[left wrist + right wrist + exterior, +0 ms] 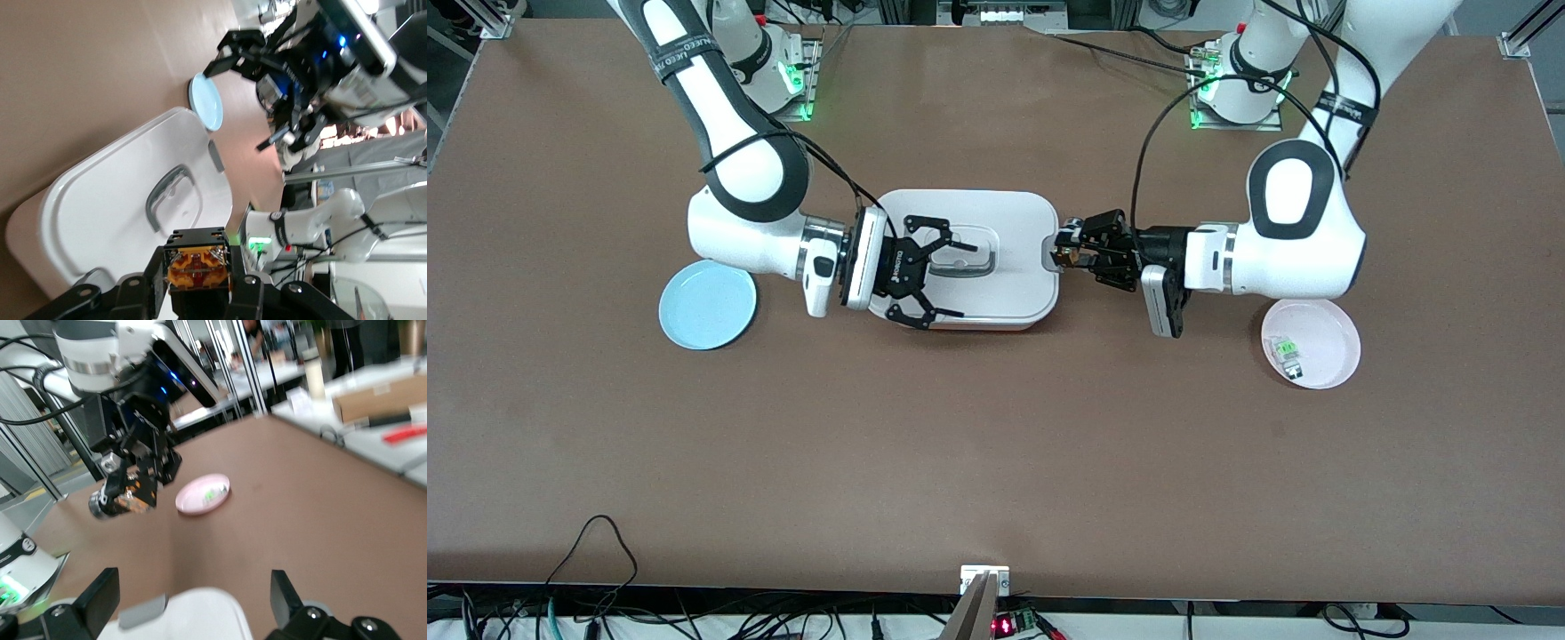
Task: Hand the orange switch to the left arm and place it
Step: 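Carry the switch to the pink dish while the right gripper withdraws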
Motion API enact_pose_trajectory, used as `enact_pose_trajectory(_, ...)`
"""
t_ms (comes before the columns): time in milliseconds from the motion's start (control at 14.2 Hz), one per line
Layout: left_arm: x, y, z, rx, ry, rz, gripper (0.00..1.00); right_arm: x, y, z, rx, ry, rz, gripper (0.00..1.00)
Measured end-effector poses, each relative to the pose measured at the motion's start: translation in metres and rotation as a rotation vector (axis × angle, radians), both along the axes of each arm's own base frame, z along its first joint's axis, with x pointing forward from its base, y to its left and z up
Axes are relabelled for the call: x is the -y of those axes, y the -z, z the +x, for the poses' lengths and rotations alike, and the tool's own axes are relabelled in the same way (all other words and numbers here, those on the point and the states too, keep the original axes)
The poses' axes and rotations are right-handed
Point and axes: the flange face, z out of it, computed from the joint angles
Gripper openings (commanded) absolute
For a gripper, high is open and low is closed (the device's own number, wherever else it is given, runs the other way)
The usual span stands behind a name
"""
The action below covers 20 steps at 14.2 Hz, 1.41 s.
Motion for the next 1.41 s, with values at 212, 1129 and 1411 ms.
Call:
enact_pose_trajectory(212,-0.015,0.005,0.008,0.062,0.122,0.117,0.00,0.025,-0.017,0.010,-0.159,0.071,-0.126,1.00)
enact_pose_trajectory(1129,-0.139,0.007,0.034,0.324,0.621,0.611,0.00,0.207,-0.058,0.032,-0.582,0.563,-0.952,1.00)
enact_pose_trajectory(1411,-0.218,0.045,0.047,0.354,0.786,0.713,0.00,0.207,-0.123,0.024,-0.736,0.752,-1.071,1.00)
